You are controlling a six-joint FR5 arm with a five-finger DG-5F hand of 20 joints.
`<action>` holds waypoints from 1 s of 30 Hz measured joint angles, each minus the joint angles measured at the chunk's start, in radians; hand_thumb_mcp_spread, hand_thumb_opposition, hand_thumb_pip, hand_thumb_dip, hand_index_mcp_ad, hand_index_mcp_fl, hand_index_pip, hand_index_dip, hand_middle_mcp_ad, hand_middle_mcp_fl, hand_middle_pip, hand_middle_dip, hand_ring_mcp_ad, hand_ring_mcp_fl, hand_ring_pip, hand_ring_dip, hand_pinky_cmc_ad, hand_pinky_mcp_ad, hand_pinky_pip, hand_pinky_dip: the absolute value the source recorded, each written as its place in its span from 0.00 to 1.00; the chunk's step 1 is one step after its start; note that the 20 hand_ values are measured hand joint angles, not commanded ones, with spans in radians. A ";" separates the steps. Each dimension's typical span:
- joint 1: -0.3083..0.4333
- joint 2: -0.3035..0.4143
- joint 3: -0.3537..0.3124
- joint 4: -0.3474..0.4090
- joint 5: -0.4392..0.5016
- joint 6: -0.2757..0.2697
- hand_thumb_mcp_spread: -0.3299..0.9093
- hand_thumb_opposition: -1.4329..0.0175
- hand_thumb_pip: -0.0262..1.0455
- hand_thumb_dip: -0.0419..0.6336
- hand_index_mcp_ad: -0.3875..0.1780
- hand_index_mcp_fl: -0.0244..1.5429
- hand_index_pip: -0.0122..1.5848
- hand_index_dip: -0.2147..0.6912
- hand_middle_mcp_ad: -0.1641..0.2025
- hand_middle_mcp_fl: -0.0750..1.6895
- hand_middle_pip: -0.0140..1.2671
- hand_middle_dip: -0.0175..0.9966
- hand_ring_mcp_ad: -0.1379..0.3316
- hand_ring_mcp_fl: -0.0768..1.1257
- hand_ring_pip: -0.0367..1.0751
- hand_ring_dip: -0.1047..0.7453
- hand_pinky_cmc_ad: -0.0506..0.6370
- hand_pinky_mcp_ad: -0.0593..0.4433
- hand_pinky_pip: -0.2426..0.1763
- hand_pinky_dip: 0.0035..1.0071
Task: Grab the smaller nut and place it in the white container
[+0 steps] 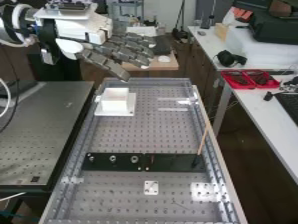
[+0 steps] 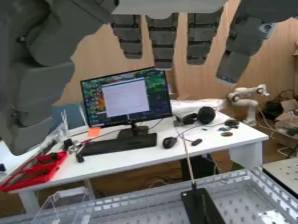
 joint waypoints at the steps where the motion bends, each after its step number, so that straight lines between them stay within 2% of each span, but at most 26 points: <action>1: -0.006 0.001 -0.004 0.002 -0.006 -0.002 0.48 0.50 0.44 0.14 0.66 0.05 0.06 0.24 0.74 0.07 0.12 0.17 0.70 0.06 0.17 0.15 0.61 0.74 0.34 0.56; 12: -0.144 -0.010 -0.096 0.069 -0.167 -0.033 0.48 0.48 0.47 0.16 0.66 0.05 0.06 0.21 0.74 0.08 0.12 0.17 0.71 0.06 0.17 0.15 0.61 0.75 0.34 0.56; 21: -0.204 -0.025 -0.179 0.139 -0.237 -0.056 0.50 0.48 0.47 0.20 0.60 0.05 0.12 0.19 0.74 0.08 0.12 0.17 0.71 0.06 0.17 0.15 0.61 0.74 0.34 0.56; 30: -0.240 -0.051 -0.229 0.177 -0.283 -0.065 0.53 0.45 0.47 0.23 0.55 0.07 0.19 0.19 0.75 0.08 0.12 0.19 0.71 0.06 0.16 0.15 0.61 0.74 0.34 0.54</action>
